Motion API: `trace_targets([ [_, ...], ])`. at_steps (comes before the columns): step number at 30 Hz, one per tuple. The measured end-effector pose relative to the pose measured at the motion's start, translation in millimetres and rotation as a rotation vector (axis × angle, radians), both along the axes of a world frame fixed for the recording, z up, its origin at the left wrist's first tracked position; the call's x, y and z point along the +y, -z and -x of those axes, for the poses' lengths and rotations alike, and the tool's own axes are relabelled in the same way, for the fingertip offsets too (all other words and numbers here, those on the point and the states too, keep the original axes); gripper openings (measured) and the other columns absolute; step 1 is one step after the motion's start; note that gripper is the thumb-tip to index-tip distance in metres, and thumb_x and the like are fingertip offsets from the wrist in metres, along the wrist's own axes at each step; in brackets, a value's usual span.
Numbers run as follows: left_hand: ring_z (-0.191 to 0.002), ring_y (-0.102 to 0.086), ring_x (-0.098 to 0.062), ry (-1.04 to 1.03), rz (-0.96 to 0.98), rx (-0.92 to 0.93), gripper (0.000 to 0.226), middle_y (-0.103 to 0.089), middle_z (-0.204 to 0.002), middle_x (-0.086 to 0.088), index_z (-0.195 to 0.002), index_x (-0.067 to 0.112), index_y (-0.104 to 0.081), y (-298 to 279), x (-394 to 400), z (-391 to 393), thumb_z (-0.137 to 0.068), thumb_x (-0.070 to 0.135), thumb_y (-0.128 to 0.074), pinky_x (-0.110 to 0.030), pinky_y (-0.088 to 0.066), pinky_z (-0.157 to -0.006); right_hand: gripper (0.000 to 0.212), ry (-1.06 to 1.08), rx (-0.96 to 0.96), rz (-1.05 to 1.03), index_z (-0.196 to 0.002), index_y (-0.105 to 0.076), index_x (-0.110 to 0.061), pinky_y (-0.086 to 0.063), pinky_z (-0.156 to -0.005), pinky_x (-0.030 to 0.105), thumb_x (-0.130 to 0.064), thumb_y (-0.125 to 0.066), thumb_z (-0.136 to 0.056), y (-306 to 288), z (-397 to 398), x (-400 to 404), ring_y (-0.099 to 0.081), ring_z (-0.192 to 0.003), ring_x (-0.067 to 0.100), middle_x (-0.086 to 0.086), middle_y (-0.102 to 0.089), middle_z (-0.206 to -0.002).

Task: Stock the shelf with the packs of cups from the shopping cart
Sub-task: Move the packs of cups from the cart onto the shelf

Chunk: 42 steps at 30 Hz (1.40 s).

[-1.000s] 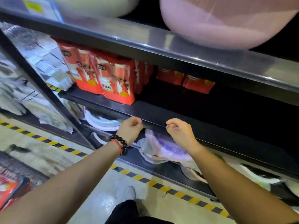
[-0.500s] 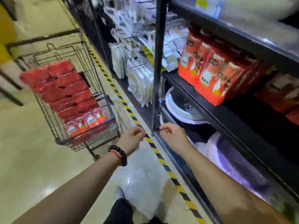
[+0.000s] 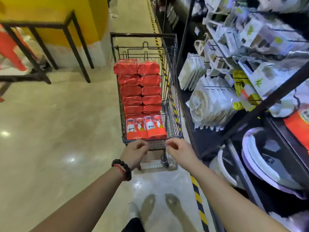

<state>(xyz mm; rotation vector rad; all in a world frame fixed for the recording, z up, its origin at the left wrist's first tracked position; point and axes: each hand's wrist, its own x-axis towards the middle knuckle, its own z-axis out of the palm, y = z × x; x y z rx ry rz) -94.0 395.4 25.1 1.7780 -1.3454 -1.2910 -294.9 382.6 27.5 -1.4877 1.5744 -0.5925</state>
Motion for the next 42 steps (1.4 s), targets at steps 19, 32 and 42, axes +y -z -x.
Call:
trace_targets([
  [19,-0.083,-0.063,-0.015,0.044,-0.179,0.027,0.021,-0.065,-0.081,0.01,-0.075,0.028,-0.065,67,-203,-39,-0.092,0.019,-0.059,-0.032,-0.053,-0.079,0.031,0.019,-0.021,-0.226,-0.078,-0.066,-0.047,-0.044,-0.056,0.023,-0.02,-0.057,-0.089,94,-34,-213,-0.053,-0.056,0.006,-0.012,-0.063,-0.064],
  [32,-0.063,-0.052,-0.008,0.248,-0.452,-0.231,0.005,-0.057,-0.085,0.011,-0.09,0.031,-0.057,148,-322,-32,-0.092,0.028,-0.053,-0.015,-0.043,-0.045,0.021,0.02,0.048,-0.445,-0.088,-0.064,-0.033,-0.041,-0.046,0.012,-0.013,-0.062,-0.093,199,-21,-328,-0.059,-0.064,0.007,-0.009,-0.065,-0.081],
  [42,-0.073,-0.054,-0.016,0.118,-0.633,-0.024,0.019,-0.061,-0.091,-0.003,-0.112,0.008,-0.066,222,-357,-61,-0.097,0.014,-0.057,-0.015,-0.042,-0.055,0.012,0.24,0.14,-0.688,-0.096,-0.065,-0.019,-0.042,-0.064,0.026,-0.01,-0.064,-0.089,286,-42,-362,-0.06,-0.077,0.018,0.004,-0.065,-0.094],
])
